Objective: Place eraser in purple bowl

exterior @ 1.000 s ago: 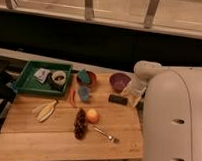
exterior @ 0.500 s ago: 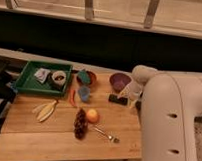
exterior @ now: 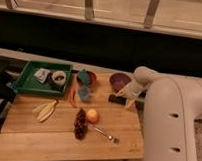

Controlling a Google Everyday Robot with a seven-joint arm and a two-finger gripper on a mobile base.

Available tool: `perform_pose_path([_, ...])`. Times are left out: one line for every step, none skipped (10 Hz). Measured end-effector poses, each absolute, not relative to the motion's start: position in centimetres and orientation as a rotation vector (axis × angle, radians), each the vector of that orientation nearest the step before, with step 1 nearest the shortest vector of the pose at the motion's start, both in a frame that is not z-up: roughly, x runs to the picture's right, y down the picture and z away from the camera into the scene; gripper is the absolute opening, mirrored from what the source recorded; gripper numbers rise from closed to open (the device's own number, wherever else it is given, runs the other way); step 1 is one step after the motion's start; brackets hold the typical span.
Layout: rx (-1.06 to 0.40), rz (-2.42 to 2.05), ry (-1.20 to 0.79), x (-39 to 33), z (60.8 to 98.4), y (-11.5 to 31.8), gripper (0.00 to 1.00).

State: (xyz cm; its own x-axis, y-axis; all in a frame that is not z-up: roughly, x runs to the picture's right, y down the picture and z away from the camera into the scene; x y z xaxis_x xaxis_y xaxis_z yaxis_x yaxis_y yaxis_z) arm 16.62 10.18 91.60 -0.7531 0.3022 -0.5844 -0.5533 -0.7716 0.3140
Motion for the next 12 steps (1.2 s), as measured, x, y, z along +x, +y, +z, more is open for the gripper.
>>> perform_pose_path([-0.715, 2.479, 0.655, 16.4, 91.7, 10.3, 0.57])
perform_pose_path([-0.712, 2.474, 0.641, 16.4, 91.6, 10.3, 0.46])
perform_pose_path([-0.707, 2.460, 0.634, 16.2, 91.5, 10.4, 0.34])
perform_pose_path([-0.701, 2.453, 0.630, 16.0, 91.3, 10.2, 0.25])
perform_pose_path([-0.692, 2.451, 0.619, 16.1, 91.1, 10.0, 0.14])
perform_pose_path([-0.680, 2.452, 0.611, 16.3, 90.9, 9.7, 0.05])
perform_pose_path([-0.664, 2.457, 0.598, 16.6, 90.6, 9.3, 0.00])
perform_pose_path([-0.655, 2.455, 0.596, 16.6, 90.3, 9.3, 0.00])
perform_pose_path([-0.640, 2.454, 0.586, 16.6, 90.0, 8.9, 0.00])
perform_pose_path([-0.627, 2.457, 0.577, 16.7, 89.7, 8.6, 0.00])
perform_pose_path([-0.615, 2.462, 0.569, 16.9, 89.3, 8.3, 0.00])
perform_pose_path([-0.591, 2.473, 0.560, 17.4, 88.7, 8.0, 0.00])
